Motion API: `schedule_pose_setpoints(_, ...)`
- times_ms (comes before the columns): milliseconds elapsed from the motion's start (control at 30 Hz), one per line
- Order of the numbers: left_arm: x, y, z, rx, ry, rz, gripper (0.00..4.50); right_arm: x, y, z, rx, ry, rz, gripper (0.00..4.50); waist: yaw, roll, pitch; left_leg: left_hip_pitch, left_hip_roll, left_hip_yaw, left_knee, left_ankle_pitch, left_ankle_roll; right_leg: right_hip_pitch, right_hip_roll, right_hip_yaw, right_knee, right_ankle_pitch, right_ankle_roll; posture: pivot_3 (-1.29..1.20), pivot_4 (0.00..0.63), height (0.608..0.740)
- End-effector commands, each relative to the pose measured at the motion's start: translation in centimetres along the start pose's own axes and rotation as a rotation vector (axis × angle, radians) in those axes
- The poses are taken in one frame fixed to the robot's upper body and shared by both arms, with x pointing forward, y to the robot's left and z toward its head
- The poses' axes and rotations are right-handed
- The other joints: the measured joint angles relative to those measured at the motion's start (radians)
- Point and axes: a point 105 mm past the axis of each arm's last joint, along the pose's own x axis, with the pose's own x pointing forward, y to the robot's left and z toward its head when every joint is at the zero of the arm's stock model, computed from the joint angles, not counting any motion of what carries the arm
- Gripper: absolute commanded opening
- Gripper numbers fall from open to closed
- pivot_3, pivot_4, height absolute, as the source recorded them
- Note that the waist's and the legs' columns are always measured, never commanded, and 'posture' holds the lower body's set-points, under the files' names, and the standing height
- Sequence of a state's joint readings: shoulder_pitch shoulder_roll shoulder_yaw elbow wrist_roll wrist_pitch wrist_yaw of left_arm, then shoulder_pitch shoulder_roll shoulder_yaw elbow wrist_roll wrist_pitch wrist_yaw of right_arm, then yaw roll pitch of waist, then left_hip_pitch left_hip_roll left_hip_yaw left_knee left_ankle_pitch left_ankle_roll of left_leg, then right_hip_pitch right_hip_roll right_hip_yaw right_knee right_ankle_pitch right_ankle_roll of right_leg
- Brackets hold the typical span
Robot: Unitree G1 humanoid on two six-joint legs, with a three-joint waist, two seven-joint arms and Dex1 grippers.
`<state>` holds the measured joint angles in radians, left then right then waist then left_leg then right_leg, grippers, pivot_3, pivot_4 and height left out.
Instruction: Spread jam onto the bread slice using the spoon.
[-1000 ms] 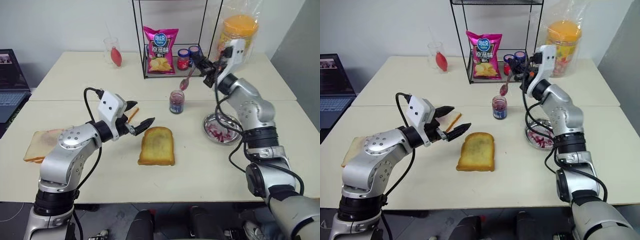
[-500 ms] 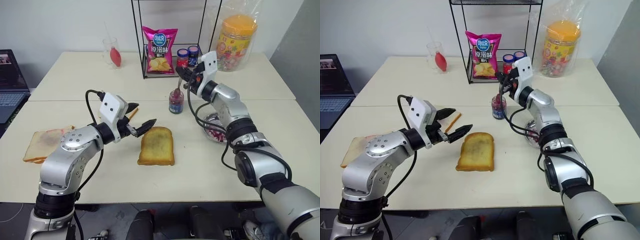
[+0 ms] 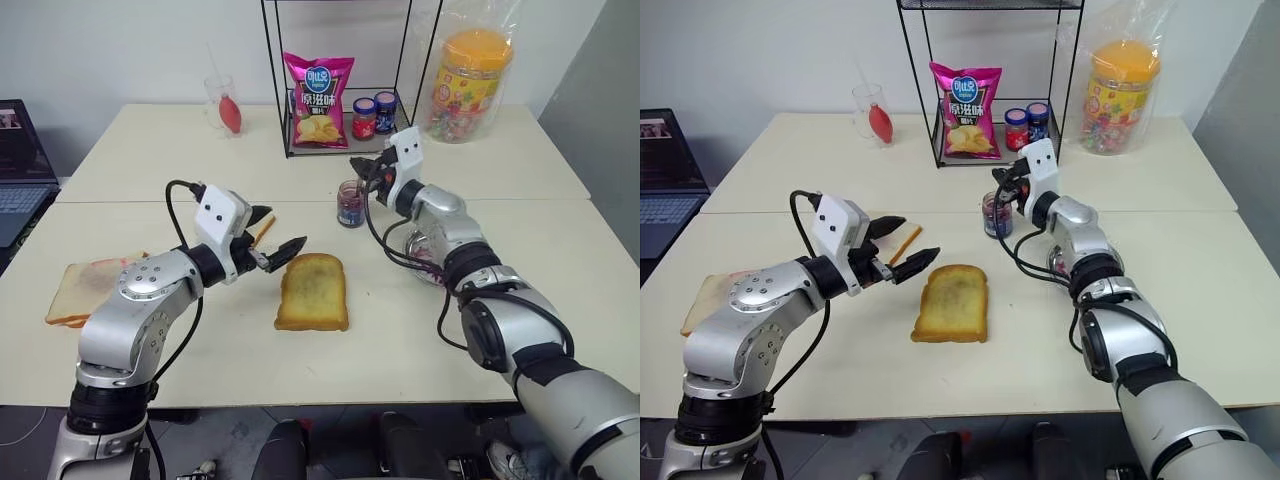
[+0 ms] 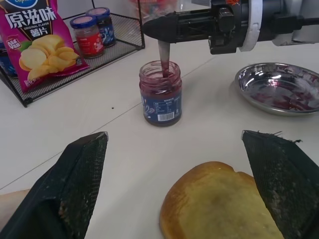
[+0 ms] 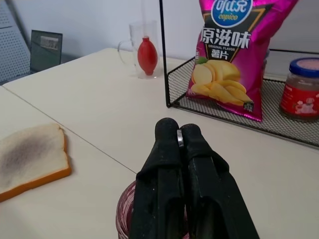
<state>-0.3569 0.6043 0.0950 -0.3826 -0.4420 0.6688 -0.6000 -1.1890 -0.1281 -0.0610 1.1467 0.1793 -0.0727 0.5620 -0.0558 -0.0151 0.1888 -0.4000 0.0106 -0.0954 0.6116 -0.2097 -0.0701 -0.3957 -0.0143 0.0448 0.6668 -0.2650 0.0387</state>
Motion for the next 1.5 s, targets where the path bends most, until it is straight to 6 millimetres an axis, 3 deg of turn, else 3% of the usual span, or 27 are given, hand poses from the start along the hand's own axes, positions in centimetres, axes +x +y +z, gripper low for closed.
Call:
schedule_pose_setpoints(33, 0.0, 0.3, 1.5, 0.046, -0.050, 0.011, 4.50, 0.7, -0.2, 2.8, 0.058, -0.073, -0.032, 0.01, 0.000, 0.000, 0.000, 0.000, 0.000, 0.000, 0.000, 0.000, 0.000, 0.000, 0.000, 0.000, 0.000, 0.000, 0.000, 0.00, 0.150, 0.740)
schedule_pose_setpoints(200, 0.0, 0.4, 1.3, 0.052, -0.041, 0.012, 4.50, 0.7, -0.8, 2.5, 0.187, -0.050, -0.069, 0.01, 0.000, 0.000, 0.000, 0.000, 0.000, 0.000, 0.000, 0.000, 0.000, 0.000, 0.000, 0.000, 0.000, 0.000, 0.000, 0.00, 0.150, 0.740)
schedule_pose_setpoints(533, 0.1, 0.6, 1.1, 0.060, -0.038, 0.017, 4.50, 0.5, -0.9, 1.3, 0.263, -0.013, -0.090, 0.01, -0.001, 0.000, 0.000, 0.000, 0.000, 0.000, 0.000, 0.000, 0.000, 0.000, 0.000, 0.000, 0.000, 0.000, 0.000, 0.00, 0.150, 0.740)
schedule_pose_setpoints(1100, 0.5, 0.2, 0.8, 0.066, -0.039, -0.004, 4.50, 0.4, -2.4, 3.6, 0.547, -0.099, -0.151, 0.01, -0.001, 0.000, 0.000, 0.000, 0.000, 0.000, 0.000, 0.000, 0.000, 0.000, 0.000, 0.000, 0.000, 0.000, 0.000, 0.00, 0.150, 0.740)
schedule_pose_setpoints(1500, 0.7, 0.2, 0.8, 0.069, -0.041, -0.009, 4.50, 0.1, -3.2, 4.0, 0.605, -0.109, -0.184, 0.01, -0.001, 0.000, 0.000, 0.000, 0.000, 0.000, 0.000, 0.000, 0.000, 0.000, 0.000, 0.000, 0.001, 0.000, 0.000, 0.00, 0.150, 0.740)
